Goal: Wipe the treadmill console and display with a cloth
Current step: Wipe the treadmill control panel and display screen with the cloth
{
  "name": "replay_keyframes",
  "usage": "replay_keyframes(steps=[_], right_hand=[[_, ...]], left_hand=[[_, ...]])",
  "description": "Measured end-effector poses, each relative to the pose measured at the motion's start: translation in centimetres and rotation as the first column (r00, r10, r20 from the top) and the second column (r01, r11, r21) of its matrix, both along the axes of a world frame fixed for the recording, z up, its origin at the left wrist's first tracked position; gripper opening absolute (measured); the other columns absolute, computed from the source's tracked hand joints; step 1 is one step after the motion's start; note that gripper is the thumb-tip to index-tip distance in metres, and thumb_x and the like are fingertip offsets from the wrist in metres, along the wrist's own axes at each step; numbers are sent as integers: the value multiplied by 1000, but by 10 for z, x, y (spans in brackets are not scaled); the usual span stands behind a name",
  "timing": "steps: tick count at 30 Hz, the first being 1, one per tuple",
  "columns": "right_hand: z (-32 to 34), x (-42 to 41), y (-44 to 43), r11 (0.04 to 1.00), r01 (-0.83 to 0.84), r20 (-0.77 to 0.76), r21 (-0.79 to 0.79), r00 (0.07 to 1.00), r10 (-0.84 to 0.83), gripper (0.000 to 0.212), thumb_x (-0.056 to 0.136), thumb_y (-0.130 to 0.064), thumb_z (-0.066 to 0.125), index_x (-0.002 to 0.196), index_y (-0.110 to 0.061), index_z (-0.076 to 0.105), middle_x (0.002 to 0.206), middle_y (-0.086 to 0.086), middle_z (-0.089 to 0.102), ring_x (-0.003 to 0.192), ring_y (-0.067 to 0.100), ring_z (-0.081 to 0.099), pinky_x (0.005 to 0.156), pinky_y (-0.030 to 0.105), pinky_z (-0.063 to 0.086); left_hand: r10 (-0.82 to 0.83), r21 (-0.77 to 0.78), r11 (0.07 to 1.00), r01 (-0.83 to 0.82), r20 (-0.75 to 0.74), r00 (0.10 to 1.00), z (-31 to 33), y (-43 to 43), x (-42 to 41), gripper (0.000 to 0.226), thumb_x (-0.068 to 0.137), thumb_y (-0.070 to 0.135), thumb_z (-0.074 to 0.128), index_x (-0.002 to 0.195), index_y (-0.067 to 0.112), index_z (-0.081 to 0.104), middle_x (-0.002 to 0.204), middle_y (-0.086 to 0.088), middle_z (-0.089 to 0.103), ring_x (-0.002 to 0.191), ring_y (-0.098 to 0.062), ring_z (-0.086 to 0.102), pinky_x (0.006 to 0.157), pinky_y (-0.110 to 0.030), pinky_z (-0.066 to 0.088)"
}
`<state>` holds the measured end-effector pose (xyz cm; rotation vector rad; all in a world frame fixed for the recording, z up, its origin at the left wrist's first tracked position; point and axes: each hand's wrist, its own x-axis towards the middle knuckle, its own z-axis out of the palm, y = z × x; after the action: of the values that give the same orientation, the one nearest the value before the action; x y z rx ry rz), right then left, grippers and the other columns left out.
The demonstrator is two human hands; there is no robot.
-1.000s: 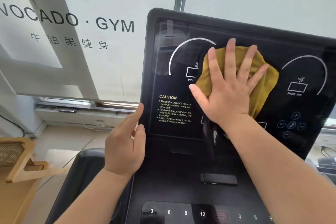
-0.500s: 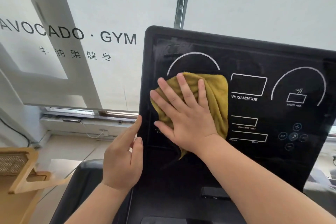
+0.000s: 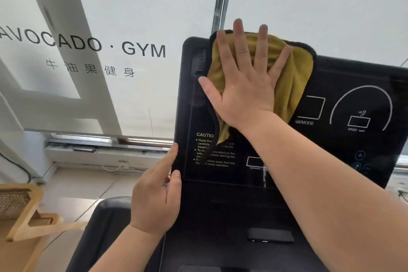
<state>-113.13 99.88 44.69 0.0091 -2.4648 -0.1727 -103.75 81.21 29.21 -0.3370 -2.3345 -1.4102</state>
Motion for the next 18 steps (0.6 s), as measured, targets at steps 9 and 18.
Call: replay_keyframes(steps=[9, 18], right_hand=[[-73, 34, -29, 944, -275, 95, 183, 960, 262, 75, 102, -65, 35, 165, -32, 13, 174, -4, 1, 159, 34, -3, 125, 63, -1], [-58, 42, 54, 999, 4, -3, 48, 1000, -4, 89, 93, -79, 34, 164, -31, 11, 174, 3, 4, 156, 48, -3, 116, 79, -2]], left_hand=[[-19, -21, 1000, 19, 13, 1000, 1, -2, 0, 57, 91, 33, 43, 148, 35, 46, 84, 10, 68, 70, -13, 58, 58, -38, 52], [-28, -19, 999, 28, 16, 999, 1, -3, -1, 58, 92, 33, 44, 149, 32, 45, 80, 10, 65, 67, -15, 54, 57, -33, 50]])
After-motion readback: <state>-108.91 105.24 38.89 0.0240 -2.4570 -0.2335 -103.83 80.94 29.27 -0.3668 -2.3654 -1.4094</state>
